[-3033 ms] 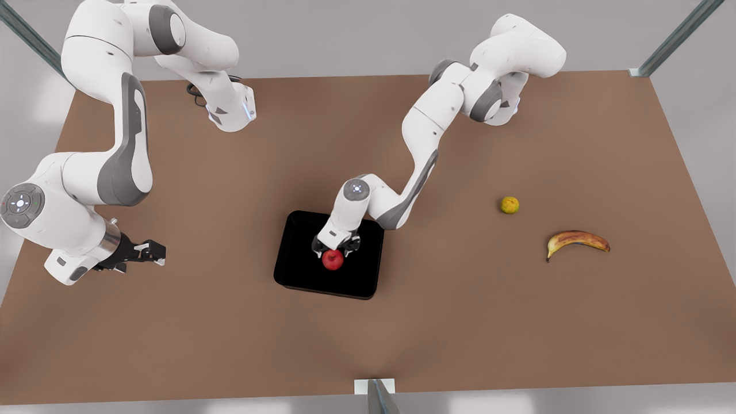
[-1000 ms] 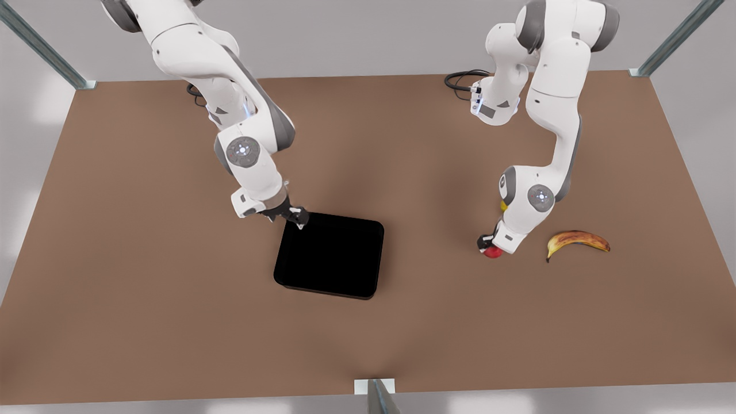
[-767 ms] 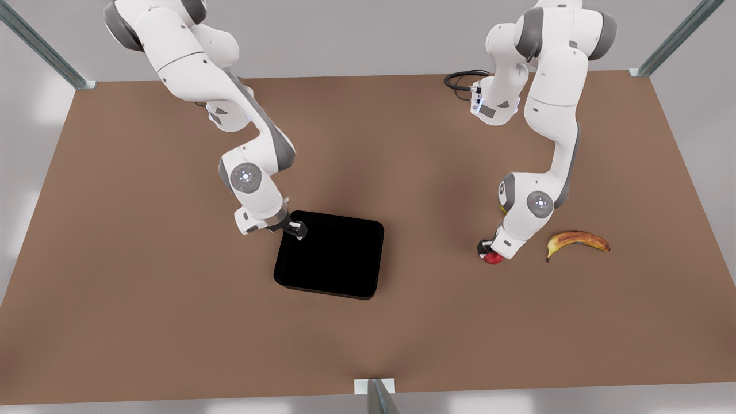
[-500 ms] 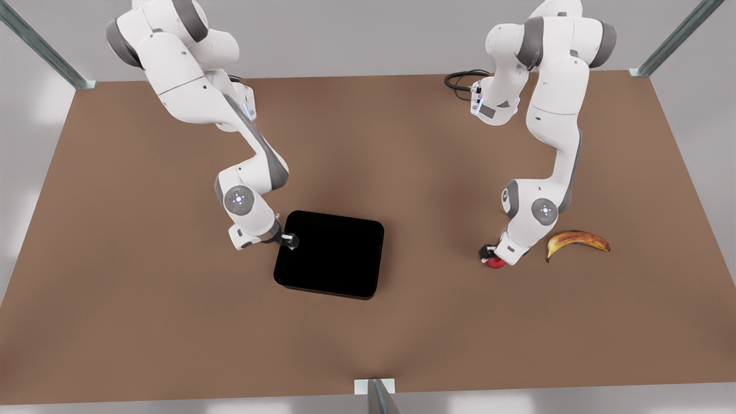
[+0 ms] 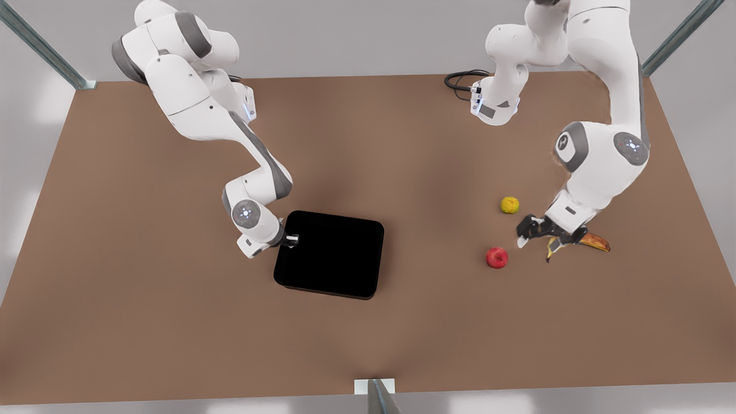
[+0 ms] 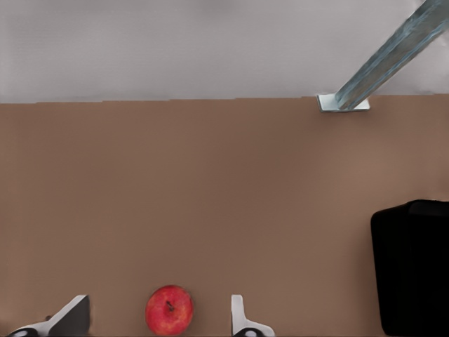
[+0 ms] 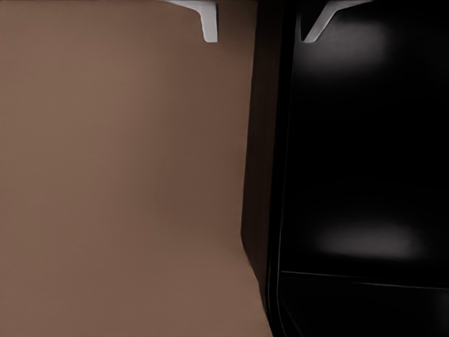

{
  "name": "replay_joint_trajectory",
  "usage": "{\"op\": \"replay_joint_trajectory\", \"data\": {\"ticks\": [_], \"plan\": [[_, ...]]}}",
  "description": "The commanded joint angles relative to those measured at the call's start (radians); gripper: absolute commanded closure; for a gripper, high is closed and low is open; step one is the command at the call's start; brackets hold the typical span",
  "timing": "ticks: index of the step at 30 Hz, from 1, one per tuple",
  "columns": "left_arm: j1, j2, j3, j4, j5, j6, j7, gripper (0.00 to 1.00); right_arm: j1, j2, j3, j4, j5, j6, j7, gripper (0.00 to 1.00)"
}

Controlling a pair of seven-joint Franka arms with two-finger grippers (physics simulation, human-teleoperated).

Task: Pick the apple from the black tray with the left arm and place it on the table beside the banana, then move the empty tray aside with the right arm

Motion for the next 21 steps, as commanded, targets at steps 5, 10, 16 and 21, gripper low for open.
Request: {"op": "replay_joint_trajectory", "data": {"ticks": [5,10,16,21], "plan": [[0.188,0.05,0.062,0.228,-0.093,-0.571,0.205,0.0,0.0,-0.002,-0.001,0.007,0.001,-0.028,-0.15,0.73],[0.155,0.148,-0.005,0.362,0.091,-0.547,0.205,0.0,0.0,-0.012,-0.001,0.053,0.001,-0.12,-0.15,0.84],[0.113,0.148,-0.002,0.36,0.139,-0.565,0.201,0.0,0.001,-0.083,-0.001,0.143,0.029,-0.351,-0.22,0.89],[0.115,0.152,-0.001,0.359,0.14,-0.565,0.201,0.0,0.0,-0.189,-0.105,0.203,0.048,-0.629,-0.467,0.89]]}}
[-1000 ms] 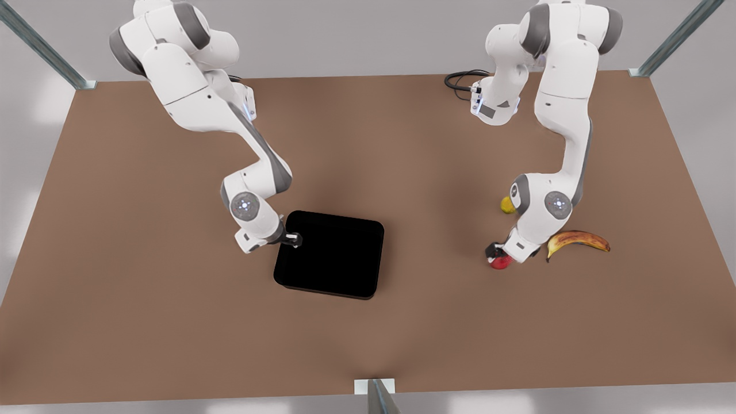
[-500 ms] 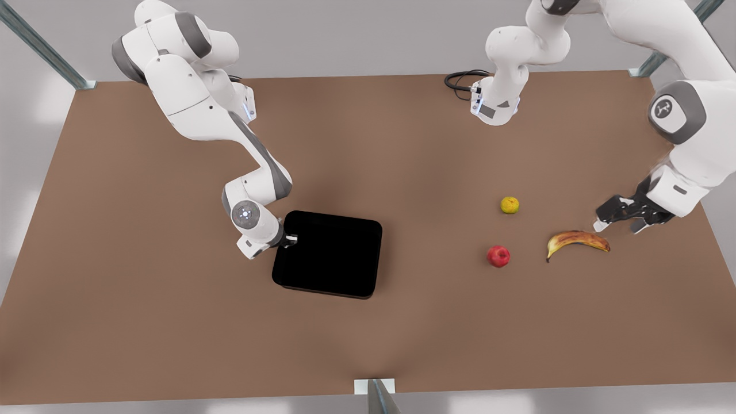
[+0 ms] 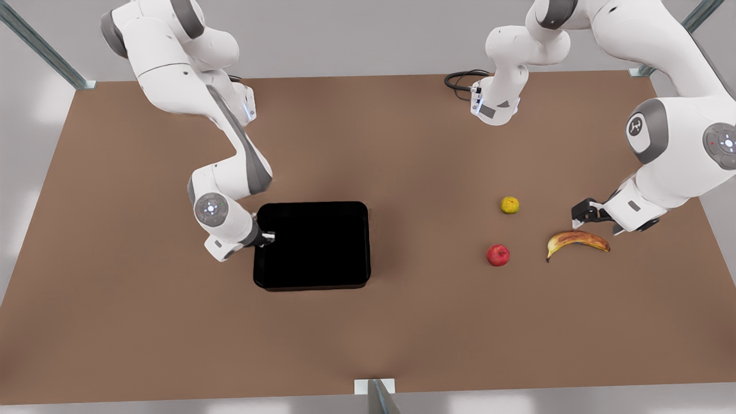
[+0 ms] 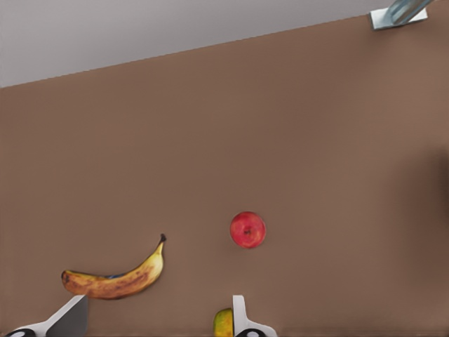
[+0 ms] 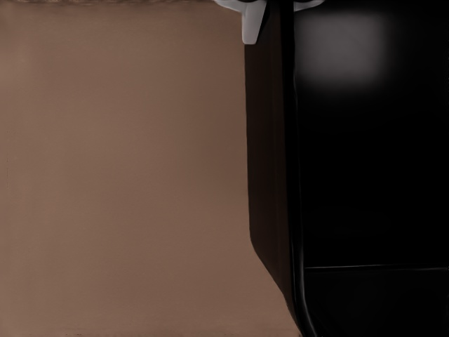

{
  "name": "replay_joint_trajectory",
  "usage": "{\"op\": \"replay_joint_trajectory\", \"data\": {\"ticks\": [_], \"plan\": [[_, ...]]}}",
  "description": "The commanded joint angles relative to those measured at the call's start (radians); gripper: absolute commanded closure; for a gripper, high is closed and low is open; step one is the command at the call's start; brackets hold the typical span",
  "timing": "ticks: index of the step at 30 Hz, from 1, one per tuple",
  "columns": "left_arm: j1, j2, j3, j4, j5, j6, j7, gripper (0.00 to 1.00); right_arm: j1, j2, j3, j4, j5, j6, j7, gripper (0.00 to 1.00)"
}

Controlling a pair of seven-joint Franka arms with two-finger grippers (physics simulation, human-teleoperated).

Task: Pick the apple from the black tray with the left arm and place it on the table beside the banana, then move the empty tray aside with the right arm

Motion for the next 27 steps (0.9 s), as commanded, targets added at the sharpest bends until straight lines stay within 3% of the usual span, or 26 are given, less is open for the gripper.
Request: {"op": "replay_joint_trajectory", "data": {"ticks": [1,6,11,16,23,25,26,27], "plan": [[-0.001,-0.001,0.0,0.0,0.005,-0.021,0.067,0.0,-0.002,-0.036,-0.068,0.024,0.063,-0.311,-0.378,0.89],[-0.002,0.001,0.0,0.0,0.005,-0.02,0.067,0.0,-0.001,-0.031,-0.266,0.141,0.052,-0.446,-0.711,0.88],[-0.004,0.001,-0.001,0.002,0.004,-0.017,0.067,0.0,-0.002,-0.002,-0.429,0.149,0.052,-0.444,-0.969,0.88],[-0.019,0.002,-0.003,0.002,0.007,-0.014,0.066,0.0,-0.004,0.084,-0.515,0.175,0.058,-0.418,-1.069,0.89],[-0.019,0.002,-0.001,0.0,0.009,-0.014,0.066,0.0,-0.004,0.245,-0.528,0.189,0.061,-0.23,-1.066,0.86],[-0.019,0.002,-0.001,0.0,0.009,-0.014,0.066,0.0,-0.004,0.268,-0.53,0.207,0.064,-0.228,-1.061,0.76],[-0.019,0.002,-0.001,0.0,0.009,-0.014,0.066,0.0,-0.004,0.274,-0.53,0.212,0.064,-0.23,-1.06,0.63],[-0.019,0.002,-0.001,0.0,0.009,-0.014,0.066,0.0,-0.004,0.274,-0.528,0.219,0.064,-0.23,-1.055,0.42]]}}
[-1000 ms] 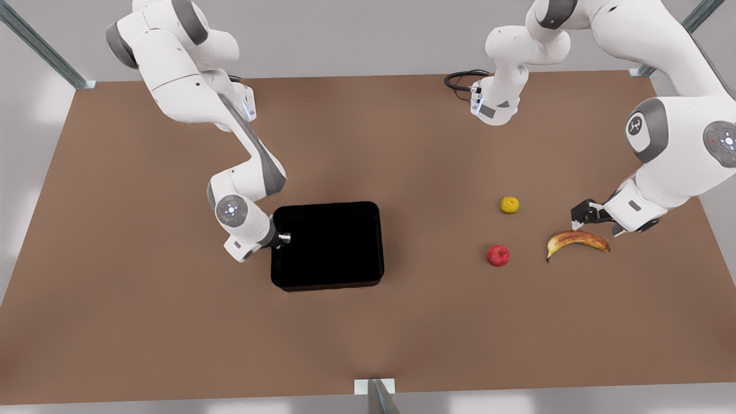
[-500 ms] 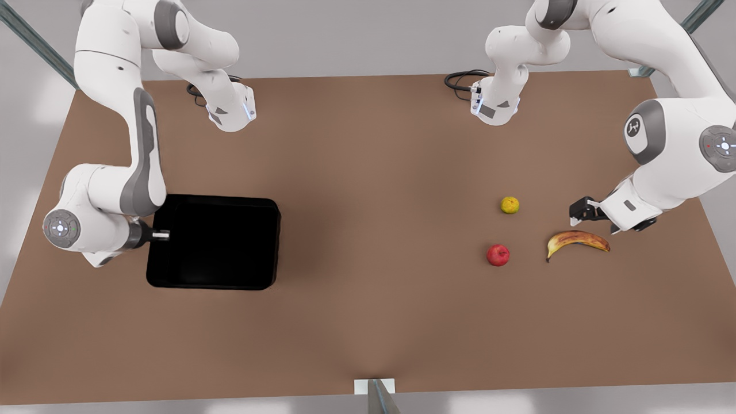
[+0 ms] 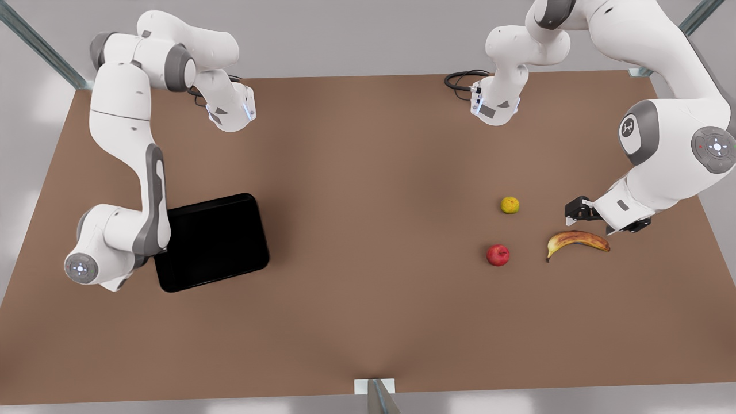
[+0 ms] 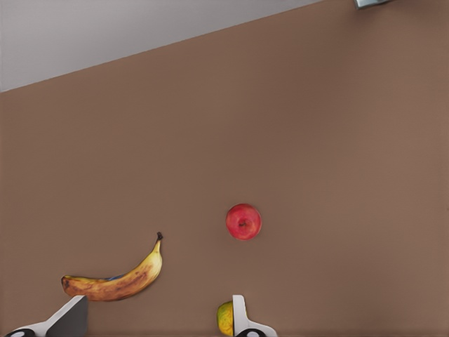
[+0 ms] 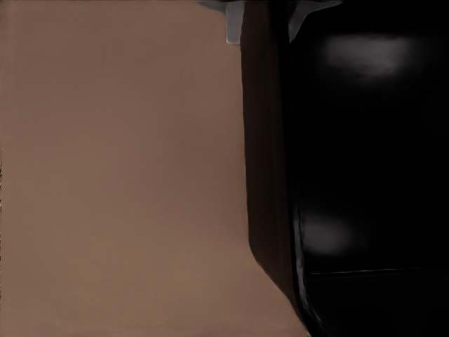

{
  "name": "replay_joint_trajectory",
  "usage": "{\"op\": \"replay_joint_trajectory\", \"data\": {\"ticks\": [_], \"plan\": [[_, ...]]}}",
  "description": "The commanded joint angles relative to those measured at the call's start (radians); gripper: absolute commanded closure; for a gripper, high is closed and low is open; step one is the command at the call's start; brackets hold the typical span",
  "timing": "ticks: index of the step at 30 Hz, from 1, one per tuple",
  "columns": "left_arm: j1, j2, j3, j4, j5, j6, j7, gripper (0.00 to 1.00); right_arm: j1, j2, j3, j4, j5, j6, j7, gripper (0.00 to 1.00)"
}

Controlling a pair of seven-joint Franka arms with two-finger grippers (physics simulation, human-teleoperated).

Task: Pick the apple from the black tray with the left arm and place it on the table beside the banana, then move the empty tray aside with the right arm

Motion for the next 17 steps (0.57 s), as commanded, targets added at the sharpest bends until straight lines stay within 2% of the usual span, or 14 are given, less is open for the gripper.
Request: {"op": "replay_joint_trajectory", "data": {"ticks": [1,2,3,4,5,6,7,8,9,17], "plan": [[0.0,-0.001,0.0,0.0,0.001,0.0,0.014,0.0,0.0,0.002,0.0,0.017,0.001,0.041,-0.283,0.24],[0.0,-0.001,0.0,0.0,0.001,0.0,0.014,0.0,0.0,-0.001,-0.003,0.032,0.036,0.04,-0.284,0.08],[0.0,-0.001,0.0,0.0,0.001,0.0,0.014,0.0,0.0,-0.024,-0.015,0.043,0.131,0.027,-0.289,0.0],[0.0,-0.001,-0.001,0.0,0.001,0.0,0.014,0.0,0.005,-0.069,0.0,0.064,0.176,0.004,-0.249,0.0],[0.0,-0.001,-0.001,0.0,0.001,0.0,0.014,0.0,-0.002,-0.101,0.056,0.152,0.18,-0.104,-0.128,0.0],[0.0,-0.001,-0.001,0.0,0.001,0.0,0.014,0.0,-0.093,-0.107,0.19,0.299,0.168,-0.227,0.004,0.0],[0.0,-0.001,-0.001,0.0,0.001,0.0,0.014,0.0,-0.198,-0.131,0.351,0.353,0.139,-0.249,0.097,0.0],[0.0,-0.001,-0.001,0.0,0.001,0.0,0.014,0.0,-0.29,-0.164,0.516,0.354,0.018,-0.243,0.176,0.0],[-0.003,-0.001,-0.001,0.002,-0.001,0.0,0.01,0.0,-0.293,-0.176,0.521,0.354,-0.042,-0.243,0.193,0.0],[-0.021,0.002,0.0,0.002,0.038,0.001,-0.038,0.0,-0.292,-0.187,0.511,0.354,-0.045,-0.241,0.206,0.0]]}}
